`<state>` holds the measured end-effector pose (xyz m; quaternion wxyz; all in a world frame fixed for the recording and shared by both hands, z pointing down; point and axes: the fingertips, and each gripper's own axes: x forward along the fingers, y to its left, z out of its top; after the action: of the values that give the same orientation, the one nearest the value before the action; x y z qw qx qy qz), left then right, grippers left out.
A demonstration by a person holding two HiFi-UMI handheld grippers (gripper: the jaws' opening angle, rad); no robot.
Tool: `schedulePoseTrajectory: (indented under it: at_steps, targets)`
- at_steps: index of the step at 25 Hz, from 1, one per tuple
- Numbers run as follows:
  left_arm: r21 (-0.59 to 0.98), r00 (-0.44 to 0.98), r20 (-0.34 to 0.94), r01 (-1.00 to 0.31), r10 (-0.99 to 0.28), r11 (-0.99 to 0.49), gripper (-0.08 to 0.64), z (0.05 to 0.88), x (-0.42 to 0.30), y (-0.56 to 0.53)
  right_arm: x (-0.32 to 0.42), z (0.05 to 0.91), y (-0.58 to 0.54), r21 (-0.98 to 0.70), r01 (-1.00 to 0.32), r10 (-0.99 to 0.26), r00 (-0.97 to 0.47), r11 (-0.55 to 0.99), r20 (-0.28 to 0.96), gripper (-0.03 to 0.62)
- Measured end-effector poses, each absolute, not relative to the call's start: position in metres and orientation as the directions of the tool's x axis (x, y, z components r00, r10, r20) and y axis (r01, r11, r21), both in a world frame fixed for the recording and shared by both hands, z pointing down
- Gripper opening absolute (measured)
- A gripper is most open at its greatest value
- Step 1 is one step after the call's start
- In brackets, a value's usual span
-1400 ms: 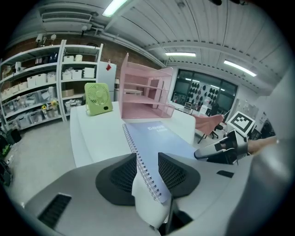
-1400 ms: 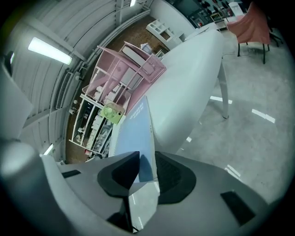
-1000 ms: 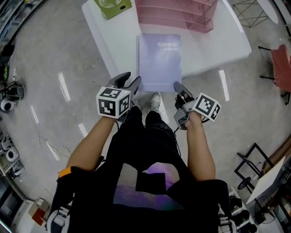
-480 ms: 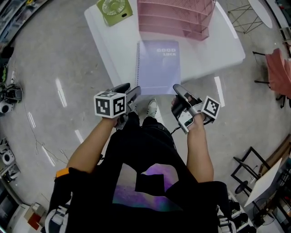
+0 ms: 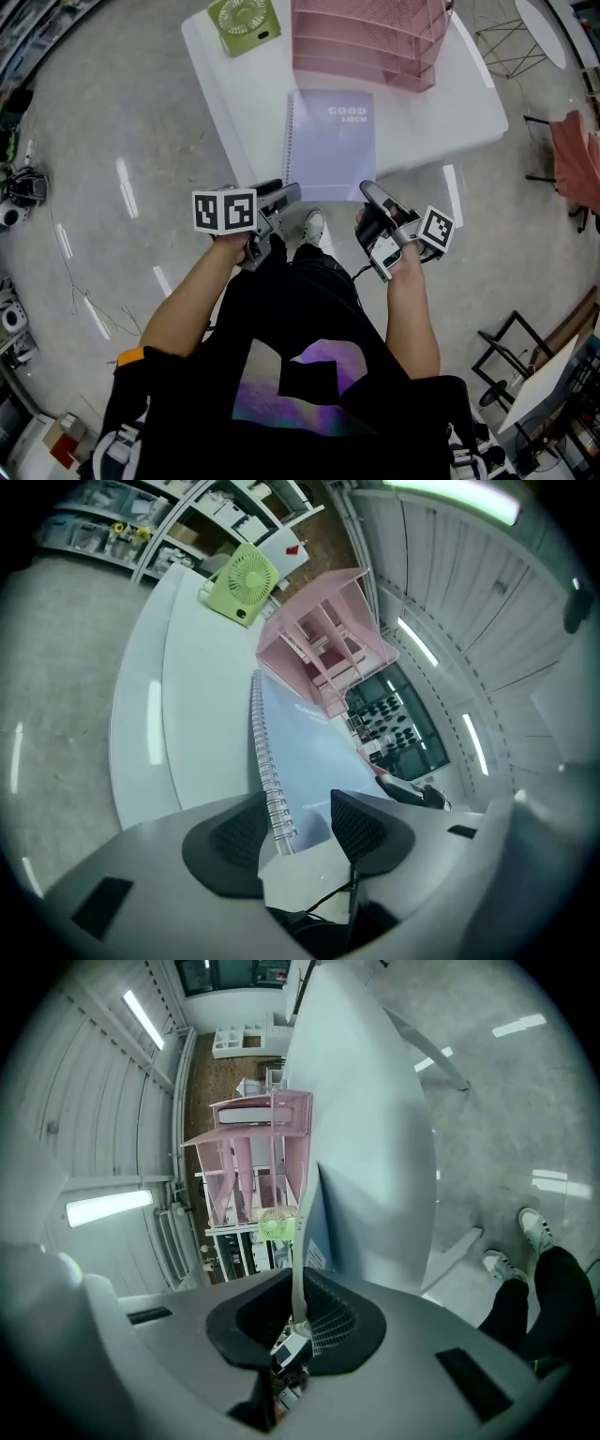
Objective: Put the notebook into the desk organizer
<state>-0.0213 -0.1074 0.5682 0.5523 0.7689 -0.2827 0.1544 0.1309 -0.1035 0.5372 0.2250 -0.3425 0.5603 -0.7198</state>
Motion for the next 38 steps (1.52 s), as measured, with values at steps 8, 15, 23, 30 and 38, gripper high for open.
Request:
schedulePoseTrajectory:
  at_steps: [8,15,23,30,38]
  targets:
    - [0.780,0.783,0.561,-0.608,-0.270,-0.144,0.089,0.573,-0.031,-0.110,0.134,0.534,-0.104,-0.959,-0.140,-0.700,-0.658,-0.245,0.275,0.041]
    - [0.836,0.843,0.501,-0.530,-0.196,-0.146,0.199,0.569,-0.015,-0.097,0.131,0.516,-0.108,-0.969,-0.023,-0.734,-0.648,-0.246,0.202,0.041]
    - [0.842,0.846,0.499,-0.525,-0.186,-0.127,0.158,0.571,-0.013,-0.095,0.134,0.523,-0.101,-0.964,-0.099,-0.720,-0.647,-0.247,0.250,0.041]
    - [0.764,0.790,0.558,-0.608,-0.252,-0.215,0.069,0.559,-0.022,-0.104,0.127,0.524,-0.097,-0.869,-0.471,-0.655,-0.611,-0.150,0.444,0.041]
    - [0.664,0.734,0.591,-0.678,-0.334,-0.315,0.063,0.536,-0.031,-0.111,0.110,0.498,-0.101,-0.703,-0.711,-0.667,-0.524,0.000,0.530,0.041]
